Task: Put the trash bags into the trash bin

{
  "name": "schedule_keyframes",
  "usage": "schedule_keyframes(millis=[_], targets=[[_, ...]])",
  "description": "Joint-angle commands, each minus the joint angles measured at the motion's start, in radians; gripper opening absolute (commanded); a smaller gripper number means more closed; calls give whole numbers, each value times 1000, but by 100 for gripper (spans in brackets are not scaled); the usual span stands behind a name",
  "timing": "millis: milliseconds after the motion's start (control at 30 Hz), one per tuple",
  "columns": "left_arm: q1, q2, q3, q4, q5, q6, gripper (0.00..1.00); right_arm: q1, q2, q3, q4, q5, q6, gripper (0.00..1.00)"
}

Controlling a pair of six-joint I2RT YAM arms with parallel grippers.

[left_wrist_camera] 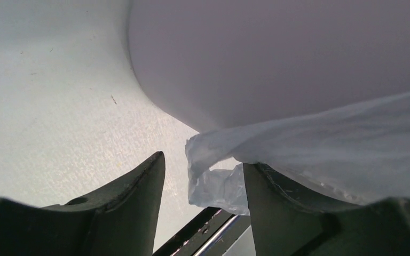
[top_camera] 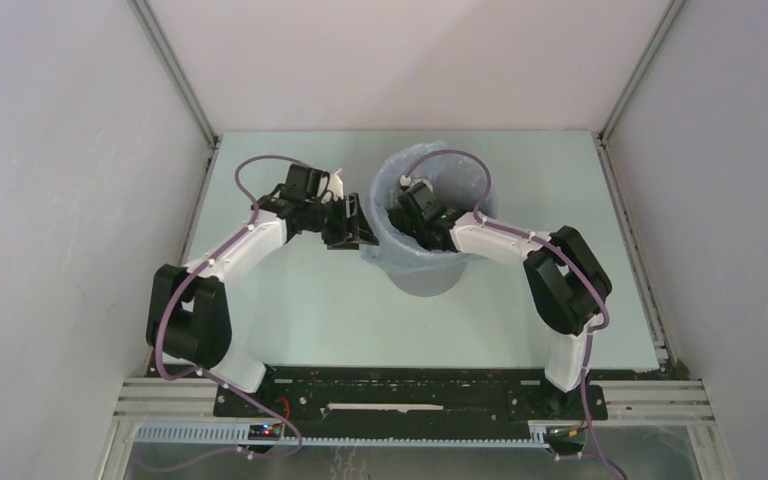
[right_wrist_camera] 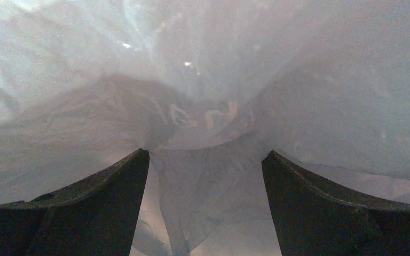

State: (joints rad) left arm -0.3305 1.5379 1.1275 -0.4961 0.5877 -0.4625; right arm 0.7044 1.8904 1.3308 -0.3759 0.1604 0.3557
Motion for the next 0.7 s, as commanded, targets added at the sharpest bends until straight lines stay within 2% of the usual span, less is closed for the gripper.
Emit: schedule_keyframes(millis=[0,200,567,667], targets=[[-2,-11,-10,13,17,1,61,9,23,-29,156,-10,-2,87],[-3,-45,-10,1,2,10,62,1,-79,36,47,22,-25,88],[1,-95,-46,-16,-48,14,65,7,-235,251,-204,68,-55,89],[4,-128,-39,-41,-87,16,69,7,-271,317,-257,82,-86,89]])
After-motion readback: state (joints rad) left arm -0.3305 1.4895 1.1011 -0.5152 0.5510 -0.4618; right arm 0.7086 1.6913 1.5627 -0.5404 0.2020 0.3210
